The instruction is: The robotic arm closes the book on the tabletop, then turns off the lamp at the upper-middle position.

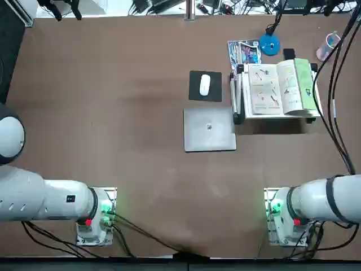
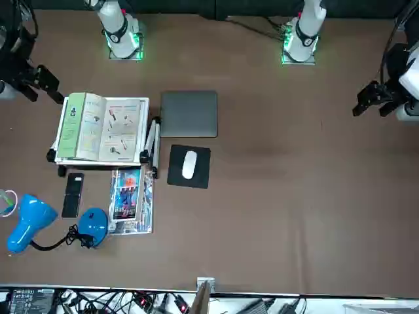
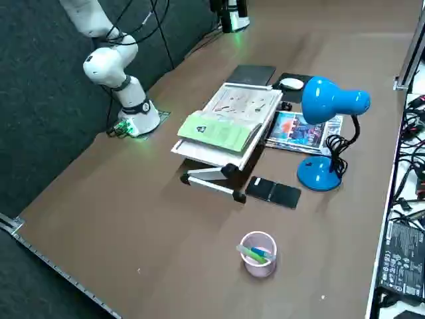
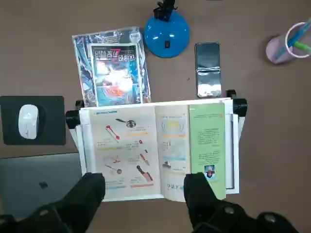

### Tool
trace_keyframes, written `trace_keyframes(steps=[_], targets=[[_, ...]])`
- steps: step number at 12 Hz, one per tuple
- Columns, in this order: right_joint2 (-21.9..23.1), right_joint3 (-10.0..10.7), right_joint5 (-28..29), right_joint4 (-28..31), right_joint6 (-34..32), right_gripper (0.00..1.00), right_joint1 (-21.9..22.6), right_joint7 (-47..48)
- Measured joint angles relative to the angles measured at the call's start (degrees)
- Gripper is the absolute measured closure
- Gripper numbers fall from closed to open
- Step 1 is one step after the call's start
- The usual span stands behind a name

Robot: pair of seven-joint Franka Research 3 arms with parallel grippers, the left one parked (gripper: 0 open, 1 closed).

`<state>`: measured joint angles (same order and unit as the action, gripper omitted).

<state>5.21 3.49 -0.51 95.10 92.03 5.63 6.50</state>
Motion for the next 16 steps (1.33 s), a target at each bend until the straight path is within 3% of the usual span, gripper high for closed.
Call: trace_keyframes(steps=[8,16], targets=[[0.1,0.3,0.6,-0.7,-1.5,0.00,-0.1,0.1],[-4.5,0.7,1.8,-1.9,-1.5,0.00,-3.3,-0.1]])
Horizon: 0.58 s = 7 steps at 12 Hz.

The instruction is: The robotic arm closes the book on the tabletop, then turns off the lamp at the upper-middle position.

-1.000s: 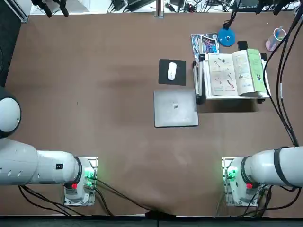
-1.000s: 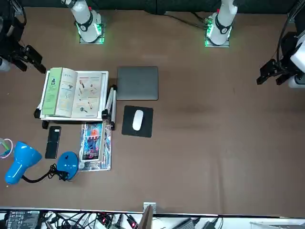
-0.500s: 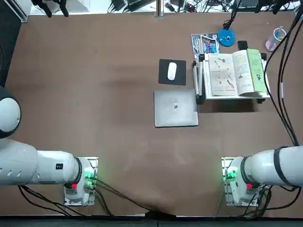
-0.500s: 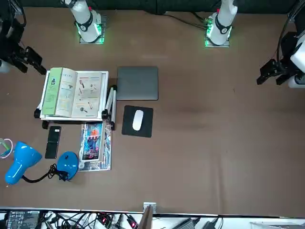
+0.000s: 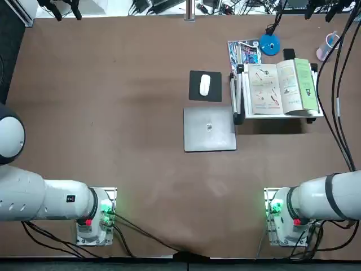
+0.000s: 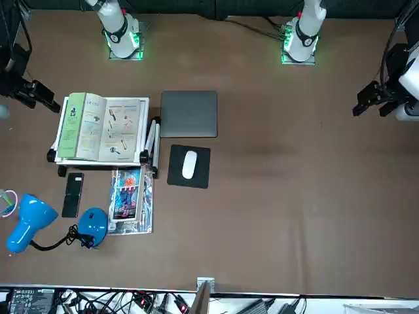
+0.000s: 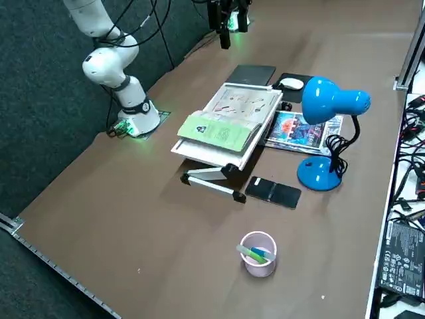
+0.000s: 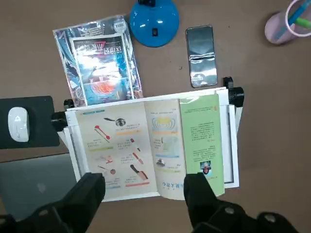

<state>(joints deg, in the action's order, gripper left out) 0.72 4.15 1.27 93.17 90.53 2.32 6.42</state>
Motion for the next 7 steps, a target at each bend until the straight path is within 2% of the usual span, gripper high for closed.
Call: trace_keyframes(steps=[3,7], targets=[[-0.5,0.0,2.0,0.0,0.0,0.00,-1.9,-2.1],[-1.4,0.2,8.7,0.5,-1.4,0.00,-9.0,-11.4]])
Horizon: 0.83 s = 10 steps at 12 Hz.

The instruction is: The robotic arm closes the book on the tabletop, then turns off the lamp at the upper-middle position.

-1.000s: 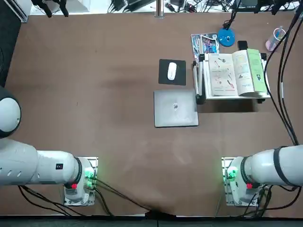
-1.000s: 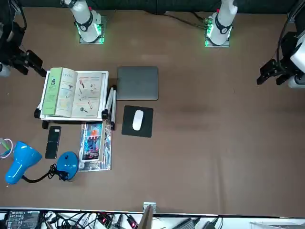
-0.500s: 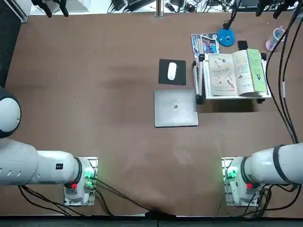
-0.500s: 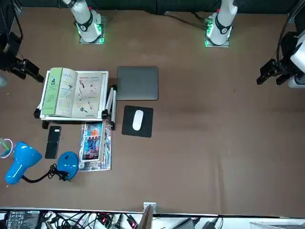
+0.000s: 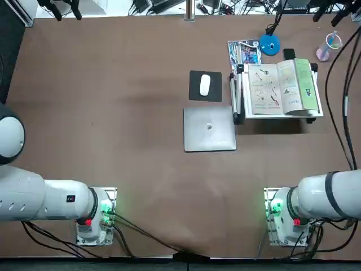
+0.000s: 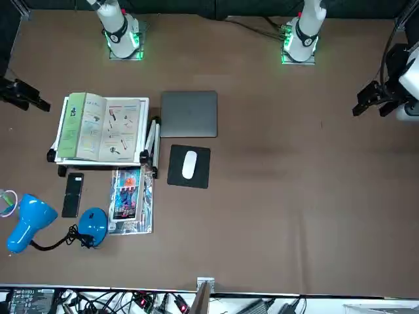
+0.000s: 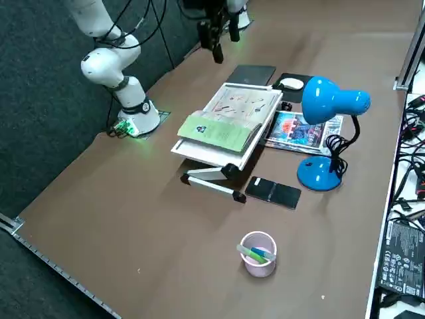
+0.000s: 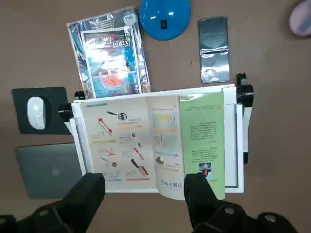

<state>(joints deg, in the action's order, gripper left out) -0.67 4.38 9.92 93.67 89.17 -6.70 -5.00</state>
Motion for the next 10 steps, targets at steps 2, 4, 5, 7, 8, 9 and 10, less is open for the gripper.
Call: trace_keyframes(steps=[2,4,5,7,8,9,10], targets=[[-1.0,0.2,3.3,0.6,-0.2,0.00,-3.6,-3.5],[-2.4,0.2,5.9,1.0,-0.3,0.01,-6.5,-7.9],[-3.4,0.2,7.3,1.0,-0.3,0.03,-7.8,-10.3],[-5.5,0.3,10.6,1.2,-0.3,0.05,-10.4,-14.8],[-6.6,0.3,12.3,1.2,-0.3,0.06,-11.6,-16.7],[-7.8,0.3,14.0,1.3,-0.3,0.06,-12.7,-18.3],[-9.0,0.3,15.4,1.3,-0.3,0.06,-13.8,-19.8]])
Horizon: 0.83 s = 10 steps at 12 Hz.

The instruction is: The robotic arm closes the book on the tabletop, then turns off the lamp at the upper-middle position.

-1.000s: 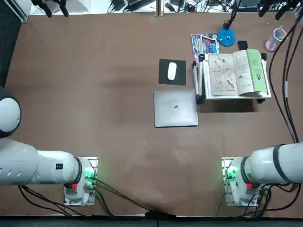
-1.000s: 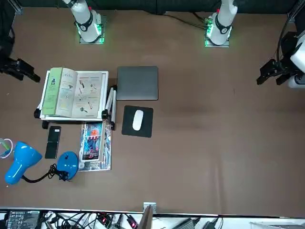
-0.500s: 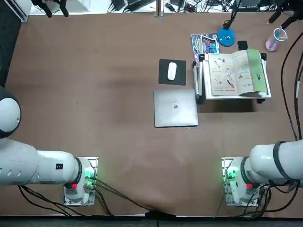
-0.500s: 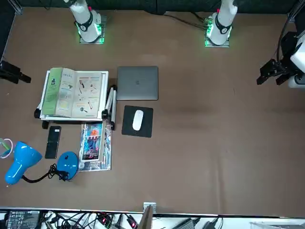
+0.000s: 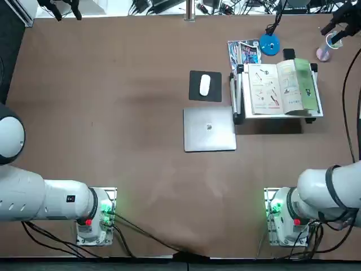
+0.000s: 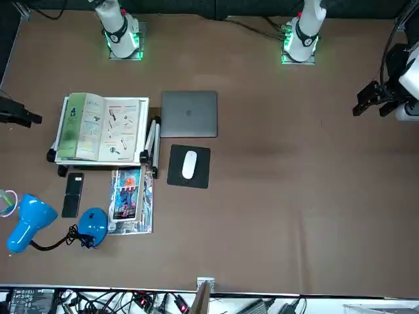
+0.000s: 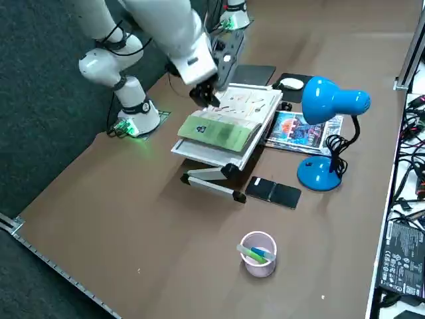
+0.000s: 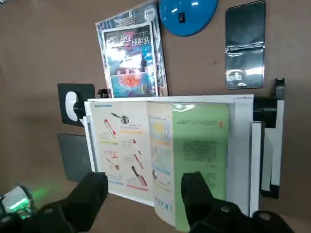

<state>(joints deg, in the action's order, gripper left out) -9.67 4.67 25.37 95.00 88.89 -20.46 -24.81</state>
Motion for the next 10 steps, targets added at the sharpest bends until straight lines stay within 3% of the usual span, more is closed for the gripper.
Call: trace_keyframes(steps=[6,10], targets=[[-6.9,0.0,3.5,0.1,-0.5,0.07,-5.1,-10.0],[-9.9,0.0,4.1,0.1,-0.3,0.14,-6.3,-11.7]])
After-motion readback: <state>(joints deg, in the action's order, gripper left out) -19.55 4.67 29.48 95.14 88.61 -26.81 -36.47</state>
